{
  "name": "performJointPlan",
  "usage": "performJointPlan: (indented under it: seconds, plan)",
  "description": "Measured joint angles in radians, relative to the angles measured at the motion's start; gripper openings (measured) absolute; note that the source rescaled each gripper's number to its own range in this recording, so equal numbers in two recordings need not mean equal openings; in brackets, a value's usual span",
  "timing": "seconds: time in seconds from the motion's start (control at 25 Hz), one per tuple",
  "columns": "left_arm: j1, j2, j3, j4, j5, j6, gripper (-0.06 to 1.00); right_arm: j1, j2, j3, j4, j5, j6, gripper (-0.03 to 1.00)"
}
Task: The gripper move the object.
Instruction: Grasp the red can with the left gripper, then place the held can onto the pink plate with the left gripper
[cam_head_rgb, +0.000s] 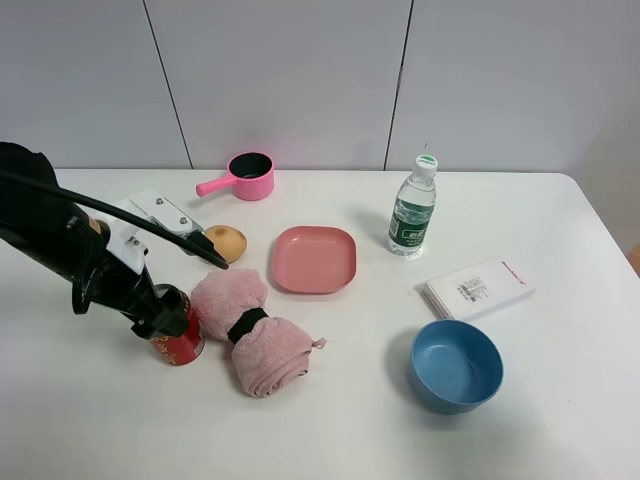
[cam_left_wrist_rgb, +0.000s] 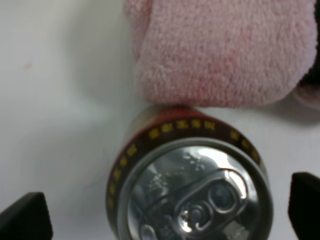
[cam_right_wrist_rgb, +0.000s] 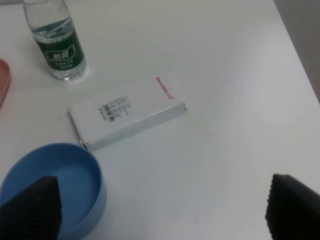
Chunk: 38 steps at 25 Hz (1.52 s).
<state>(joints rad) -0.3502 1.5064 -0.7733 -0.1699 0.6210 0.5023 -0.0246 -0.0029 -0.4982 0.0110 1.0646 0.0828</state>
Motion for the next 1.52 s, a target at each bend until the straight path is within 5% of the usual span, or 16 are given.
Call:
performJointPlan:
  seconds: [0.68, 0.8, 0.92, 1.2, 1.52]
  plan:
    - [0.0, 0.129, 0.0, -0.007, -0.04, 0.001, 0.84, 0.0, 0.0, 0.0, 0.0, 0.0, 0.0, 1.0]
    - [0.0, 0.136, 0.0, -0.007, -0.041, 0.001, 0.61, 0.0, 0.0, 0.0, 0.0, 0.0, 0.0, 1.0]
    - [0.0, 0.137, 0.0, -0.013, -0.041, 0.001, 0.03, 0.0, 0.0, 0.0, 0.0, 0.0, 0.0, 1.0]
    - [0.0, 0.137, -0.005, -0.012, -0.025, 0.0, 0.01, 0.0, 0.0, 0.0, 0.0, 0.0, 0.0, 1.0]
    - [0.0, 0.063, -0.184, -0.003, 0.265, -0.033, 0.01, 0.0, 0.0, 0.0, 0.0, 0.0, 0.0, 1.0]
